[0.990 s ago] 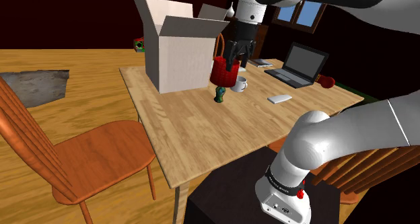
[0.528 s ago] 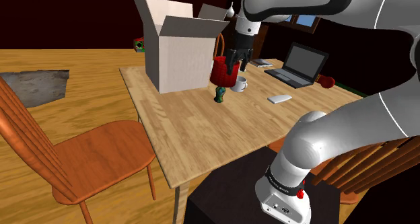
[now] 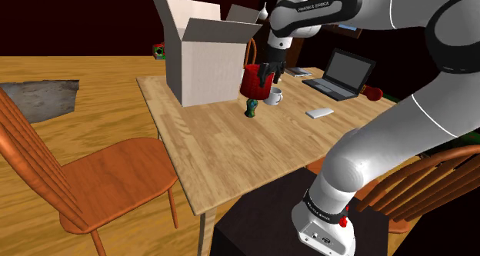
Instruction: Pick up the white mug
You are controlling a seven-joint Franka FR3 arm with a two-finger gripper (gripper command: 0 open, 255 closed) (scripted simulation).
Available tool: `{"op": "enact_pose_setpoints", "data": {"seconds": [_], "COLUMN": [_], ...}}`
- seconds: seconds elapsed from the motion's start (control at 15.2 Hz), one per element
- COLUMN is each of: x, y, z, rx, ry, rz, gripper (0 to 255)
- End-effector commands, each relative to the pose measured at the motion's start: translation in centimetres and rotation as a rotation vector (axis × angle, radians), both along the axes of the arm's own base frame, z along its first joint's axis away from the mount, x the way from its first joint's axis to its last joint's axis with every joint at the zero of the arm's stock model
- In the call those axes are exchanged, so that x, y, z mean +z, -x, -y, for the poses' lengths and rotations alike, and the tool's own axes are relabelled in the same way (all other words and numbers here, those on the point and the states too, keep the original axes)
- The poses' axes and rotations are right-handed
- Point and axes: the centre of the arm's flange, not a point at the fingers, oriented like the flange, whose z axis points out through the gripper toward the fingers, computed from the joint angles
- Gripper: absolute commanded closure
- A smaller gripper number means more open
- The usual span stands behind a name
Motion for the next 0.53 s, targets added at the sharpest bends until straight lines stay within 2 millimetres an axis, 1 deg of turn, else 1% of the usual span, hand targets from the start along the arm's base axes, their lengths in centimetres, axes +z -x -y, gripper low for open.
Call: {"op": "enact_pose_setpoints", "data": {"seconds": [0.0,0.46], "x": [-1.2,-5.2], "y": [-0.9,-4.2], "z": [2.0,9.5], "rx": [-0.002,-0.013], "ry": [0.004,0.014], "rz": [0.001,0.005], "gripper": [0,0]}}
